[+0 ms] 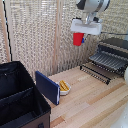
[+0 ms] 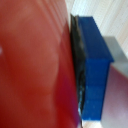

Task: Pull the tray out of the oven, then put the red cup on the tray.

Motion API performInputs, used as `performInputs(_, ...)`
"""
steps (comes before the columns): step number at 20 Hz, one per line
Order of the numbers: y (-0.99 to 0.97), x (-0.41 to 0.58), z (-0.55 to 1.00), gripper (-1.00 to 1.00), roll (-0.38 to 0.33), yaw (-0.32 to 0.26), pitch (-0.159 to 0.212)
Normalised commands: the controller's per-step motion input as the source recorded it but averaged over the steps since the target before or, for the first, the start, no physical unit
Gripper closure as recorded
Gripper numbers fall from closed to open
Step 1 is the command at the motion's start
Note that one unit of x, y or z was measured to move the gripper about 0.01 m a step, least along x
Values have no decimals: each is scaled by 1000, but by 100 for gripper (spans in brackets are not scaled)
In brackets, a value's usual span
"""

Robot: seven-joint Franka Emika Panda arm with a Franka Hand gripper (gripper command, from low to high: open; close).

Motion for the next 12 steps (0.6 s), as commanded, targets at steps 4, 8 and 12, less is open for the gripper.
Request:
performInputs(4, -646, 0, 180, 100, -254, 0, 0)
performInputs(8, -554, 0, 68, 100, -316, 0, 0)
performInputs(12, -518, -19, 0, 100, -340, 0, 80)
